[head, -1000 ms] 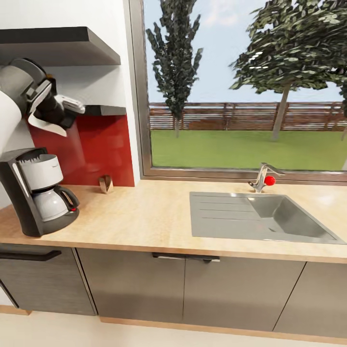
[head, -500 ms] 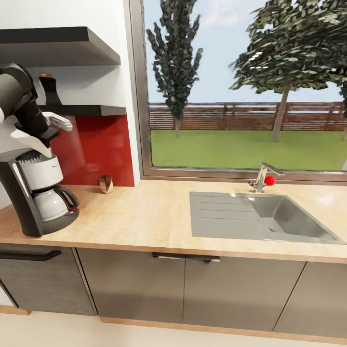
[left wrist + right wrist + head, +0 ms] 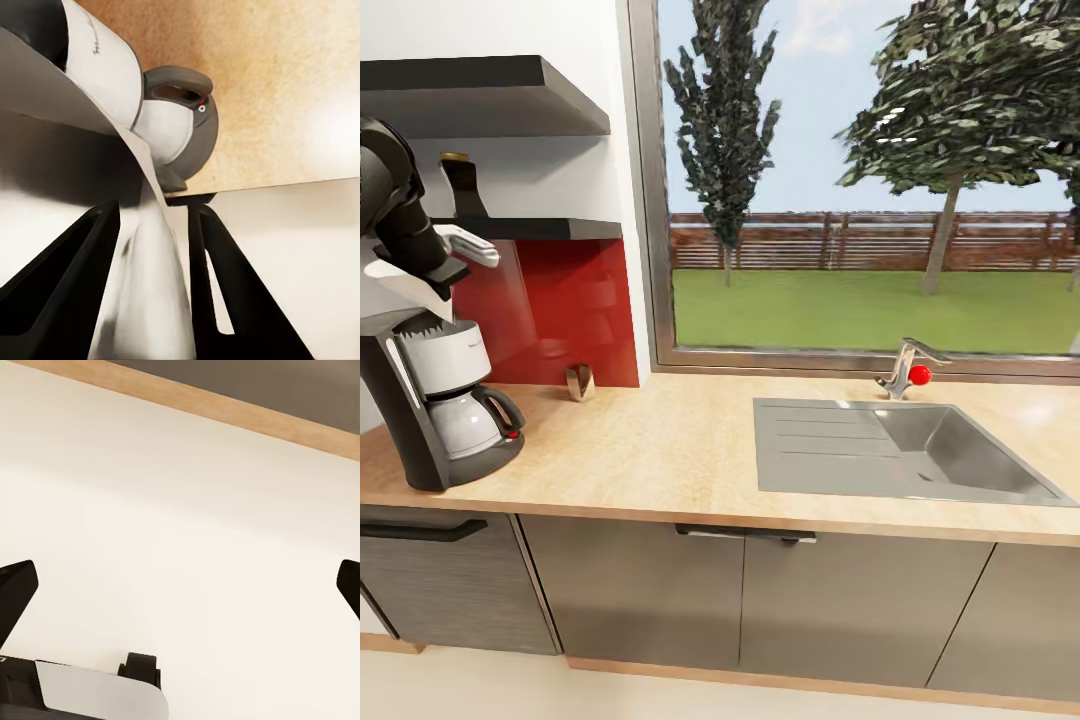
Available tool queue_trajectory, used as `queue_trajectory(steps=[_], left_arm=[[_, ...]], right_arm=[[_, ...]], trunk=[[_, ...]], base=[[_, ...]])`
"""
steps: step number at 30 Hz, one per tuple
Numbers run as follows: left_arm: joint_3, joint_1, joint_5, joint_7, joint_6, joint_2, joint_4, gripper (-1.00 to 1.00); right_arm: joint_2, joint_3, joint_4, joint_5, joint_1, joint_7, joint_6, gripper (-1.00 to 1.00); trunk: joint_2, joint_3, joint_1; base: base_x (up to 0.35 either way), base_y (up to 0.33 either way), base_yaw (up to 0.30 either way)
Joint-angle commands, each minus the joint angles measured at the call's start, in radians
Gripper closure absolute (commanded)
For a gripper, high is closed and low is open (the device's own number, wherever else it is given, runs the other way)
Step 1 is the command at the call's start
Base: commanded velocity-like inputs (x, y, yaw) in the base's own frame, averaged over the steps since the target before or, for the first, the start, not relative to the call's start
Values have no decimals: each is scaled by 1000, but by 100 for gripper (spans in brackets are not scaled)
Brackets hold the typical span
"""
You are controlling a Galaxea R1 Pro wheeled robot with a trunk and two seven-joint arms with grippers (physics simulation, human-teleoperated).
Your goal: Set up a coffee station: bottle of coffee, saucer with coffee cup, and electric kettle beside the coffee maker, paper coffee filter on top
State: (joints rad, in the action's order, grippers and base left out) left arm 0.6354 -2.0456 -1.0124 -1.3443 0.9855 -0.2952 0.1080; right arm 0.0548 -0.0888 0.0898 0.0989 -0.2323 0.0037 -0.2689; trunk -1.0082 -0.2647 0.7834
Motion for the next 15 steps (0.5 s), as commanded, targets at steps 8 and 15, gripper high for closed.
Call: queue_trajectory(steps=[8, 15], left_arm=[[27, -1, -11, -9, 9, -1, 31, 100], [29, -1, -11, -9, 9, -1, 33, 100]], right_arm=[[0, -6, -1, 2, -1, -1, -3, -100], [0, -6, -1, 2, -1, -1, -3, -100]], trunk=[[-1, -1, 0], [-1, -1, 0]], base=[[15, 0, 0], [40, 32, 0]])
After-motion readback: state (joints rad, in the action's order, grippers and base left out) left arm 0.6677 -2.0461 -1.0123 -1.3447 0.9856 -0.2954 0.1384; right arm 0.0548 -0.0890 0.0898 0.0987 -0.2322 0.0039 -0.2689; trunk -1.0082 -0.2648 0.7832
